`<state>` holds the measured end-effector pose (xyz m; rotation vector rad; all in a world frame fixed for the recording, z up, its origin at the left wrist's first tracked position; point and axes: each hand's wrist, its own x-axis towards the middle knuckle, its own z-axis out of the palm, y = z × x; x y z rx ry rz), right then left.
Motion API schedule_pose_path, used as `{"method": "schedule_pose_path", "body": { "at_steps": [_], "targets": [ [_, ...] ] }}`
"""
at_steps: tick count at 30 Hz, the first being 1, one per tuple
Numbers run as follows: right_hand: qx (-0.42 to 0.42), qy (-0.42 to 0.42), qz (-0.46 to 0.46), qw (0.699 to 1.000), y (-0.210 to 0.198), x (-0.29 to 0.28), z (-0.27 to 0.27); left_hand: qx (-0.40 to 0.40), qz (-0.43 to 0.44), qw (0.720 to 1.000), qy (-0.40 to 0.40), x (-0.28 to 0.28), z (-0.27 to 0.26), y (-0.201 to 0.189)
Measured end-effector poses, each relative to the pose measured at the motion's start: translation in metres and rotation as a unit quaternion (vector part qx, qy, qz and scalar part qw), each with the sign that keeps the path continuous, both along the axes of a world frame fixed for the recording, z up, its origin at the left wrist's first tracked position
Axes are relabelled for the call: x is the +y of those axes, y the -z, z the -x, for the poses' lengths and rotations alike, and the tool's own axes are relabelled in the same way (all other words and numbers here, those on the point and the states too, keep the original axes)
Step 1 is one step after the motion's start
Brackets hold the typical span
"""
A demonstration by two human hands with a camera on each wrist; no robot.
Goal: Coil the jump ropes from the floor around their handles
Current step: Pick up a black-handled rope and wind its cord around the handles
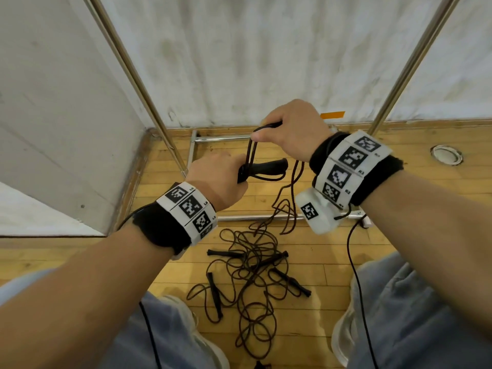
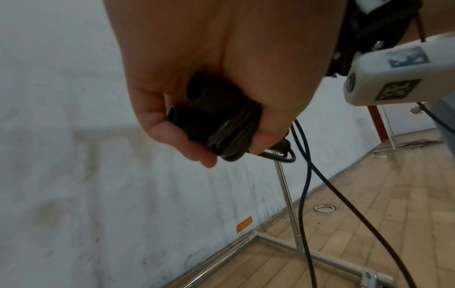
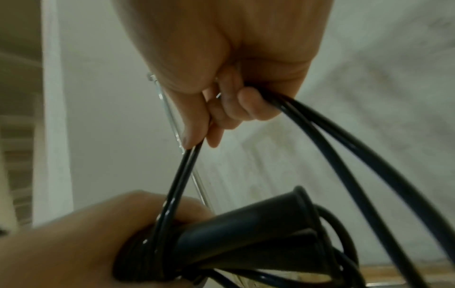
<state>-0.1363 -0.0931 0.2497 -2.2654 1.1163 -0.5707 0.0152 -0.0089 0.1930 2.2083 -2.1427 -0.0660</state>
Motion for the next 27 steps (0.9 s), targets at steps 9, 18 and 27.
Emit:
{"method": "schedule_pose_path", "body": {
  "at_steps": [9, 18, 27],
  "targets": [
    [-0.106, -0.064, -0.273, 0.954, 0.008, -0.024, 0.023, 0.124, 0.177, 0.969, 0.117, 0.02, -0.001, -0.034],
    [-0.217, -0.161, -0.502, 0.822, 0.033, -0.015, -0.002, 0.297, 0.225, 0.926, 0.064, 0.022, 0.002, -0.049],
    [-0.276, -0.104, -0.604, 0.74, 0.034, 0.019, -0.016, 0.515, 0.197, 0.834, -0.024, 0.01, -0.002, -0.051]
  ]
}}
